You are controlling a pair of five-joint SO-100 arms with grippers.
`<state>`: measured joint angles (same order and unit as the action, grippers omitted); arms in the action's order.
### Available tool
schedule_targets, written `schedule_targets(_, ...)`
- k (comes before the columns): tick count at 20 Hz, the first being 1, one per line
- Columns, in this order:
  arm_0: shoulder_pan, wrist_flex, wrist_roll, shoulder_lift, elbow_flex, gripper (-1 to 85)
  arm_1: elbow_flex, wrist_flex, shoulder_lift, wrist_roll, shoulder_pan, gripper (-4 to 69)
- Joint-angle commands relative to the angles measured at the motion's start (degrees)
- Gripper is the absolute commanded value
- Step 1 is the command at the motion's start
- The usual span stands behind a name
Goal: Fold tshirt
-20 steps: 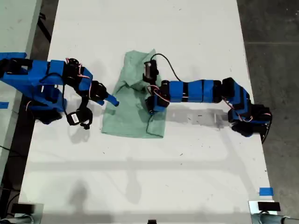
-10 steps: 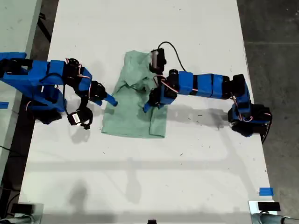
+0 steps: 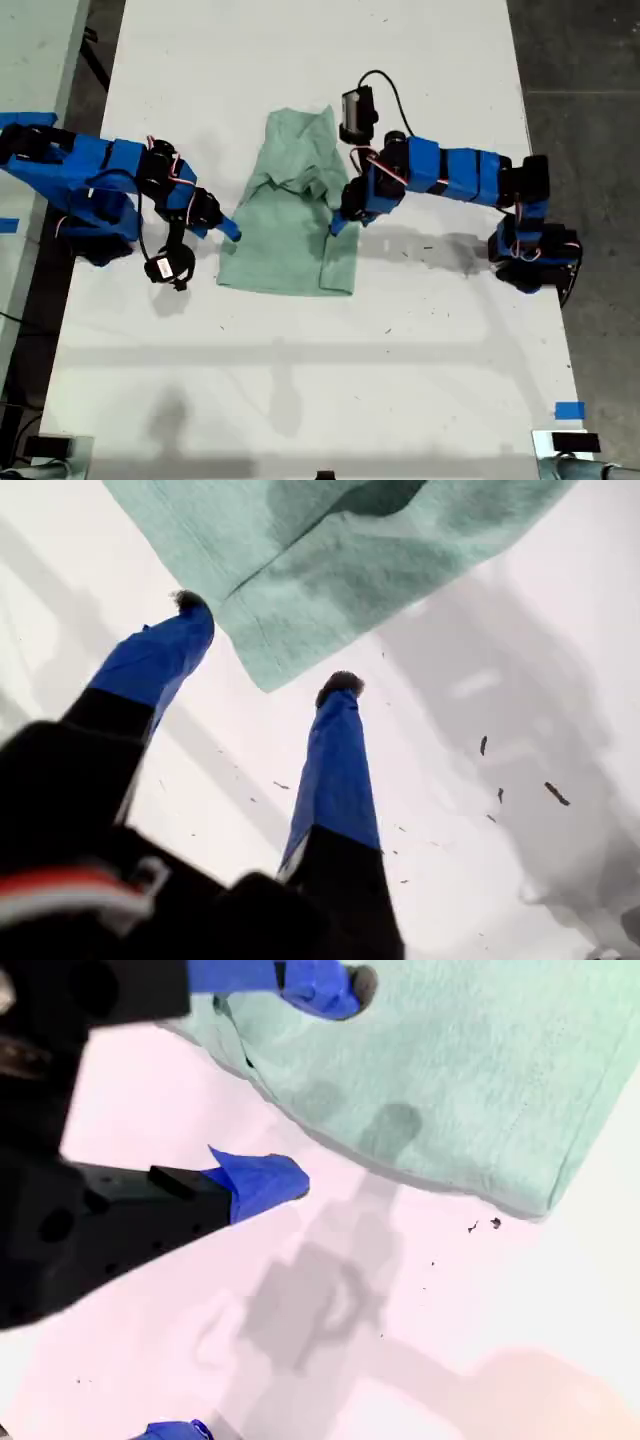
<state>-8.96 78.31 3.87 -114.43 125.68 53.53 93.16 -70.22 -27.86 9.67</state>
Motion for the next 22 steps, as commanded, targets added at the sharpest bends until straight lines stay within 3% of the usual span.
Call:
schedule_targets(1, 0.1, 1.0, 0.3, 1.1, -0.6, 25.3, -0.4, 0.5, -5.4, -1.2, -0.7, 24.8)
schedule_targets(4, -1.0, -1.2, -1.0, 3.3, 0.1, 25.4, 0.5, 0.4, -5.4, -1.3, -0.7, 24.3)
schedule_targets(8, -3.6, -11.3, -3.5, 6.6, 4.1, 25.7, 1.7, 0.1, -5.4, -0.9, -1.1, 23.8)
schedule_targets(14, -8.4, -18.9, -7.2, 19.3, 4.6, 25.3, 4.4, -0.4, -6.1, 0.4, -2.2, 23.5)
schedule_targets(17, -8.9, -20.3, -7.6, 20.0, 4.8, 20.4, 8.0, -1.9, -7.2, 1.1, -2.5, 23.1)
schedule_targets(19, -9.8, -21.1, -7.6, 19.5, 6.1, 2.1, 9.1, -2.7, -7.5, 1.2, -2.5, 22.8)
schedule_targets(22, -9.3, -17.3, -6.3, 10.3, 7.4, 0.1, 9.9, -3.3, -7.6, 1.2, -2.5, 22.6)
